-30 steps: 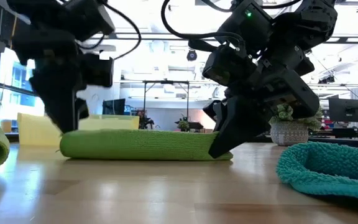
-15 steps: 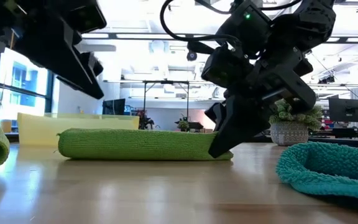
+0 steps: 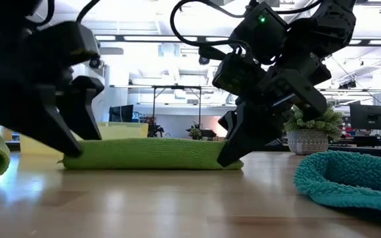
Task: Roll microfiber towels into tight, uniform cylinder then place into a basket
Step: Roll the green microfiber towel
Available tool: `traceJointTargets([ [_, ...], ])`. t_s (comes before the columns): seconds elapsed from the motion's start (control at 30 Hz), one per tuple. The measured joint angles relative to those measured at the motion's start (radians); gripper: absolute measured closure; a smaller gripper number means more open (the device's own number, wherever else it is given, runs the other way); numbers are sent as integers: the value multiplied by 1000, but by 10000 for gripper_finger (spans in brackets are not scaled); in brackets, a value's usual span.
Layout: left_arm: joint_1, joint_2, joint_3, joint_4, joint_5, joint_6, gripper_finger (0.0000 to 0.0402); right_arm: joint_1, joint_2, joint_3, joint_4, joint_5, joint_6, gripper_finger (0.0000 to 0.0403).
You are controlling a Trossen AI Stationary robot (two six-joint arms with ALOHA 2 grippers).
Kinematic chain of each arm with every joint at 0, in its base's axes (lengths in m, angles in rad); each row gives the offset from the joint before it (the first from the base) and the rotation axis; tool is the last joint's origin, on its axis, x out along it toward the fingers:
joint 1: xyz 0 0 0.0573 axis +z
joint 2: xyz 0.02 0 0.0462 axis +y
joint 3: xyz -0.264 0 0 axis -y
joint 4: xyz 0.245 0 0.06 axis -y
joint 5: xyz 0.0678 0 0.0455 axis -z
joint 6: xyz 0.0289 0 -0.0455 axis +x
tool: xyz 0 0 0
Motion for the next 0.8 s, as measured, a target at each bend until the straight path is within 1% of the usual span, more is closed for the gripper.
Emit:
traceJointTargets([
  [0.17, -7, 75, 3, 73, 18, -9, 188, 0, 0, 0, 3, 1, 0, 398],
  [0.23, -19, 89, 5, 86, -12, 3, 188, 0, 0, 0, 4, 2, 0, 398],
  [0.3, -35, 89, 4, 76, -78, 40, 188, 0, 0, 0, 4, 1, 3, 398],
  [0.37, -51, 70, 0, 47, -134, 62, 188, 0, 0, 0, 6, 3, 9, 398],
  [0.4, -56, 59, -1, 39, -145, 62, 188, 0, 1, 1, 6, 3, 18, 398],
  [0.6, -63, -38, 0, -18, -121, -7, 188, 0, 0, 1, 6, 3, 30, 398],
  [0.7, -69, -79, 1, -8, -124, 0, 188, 0, 0, 1, 7, 3, 30, 398],
  [0.8, -71, -78, 0, 8, -115, 17, 188, 0, 1, 1, 12, 3, 28, 398],
])
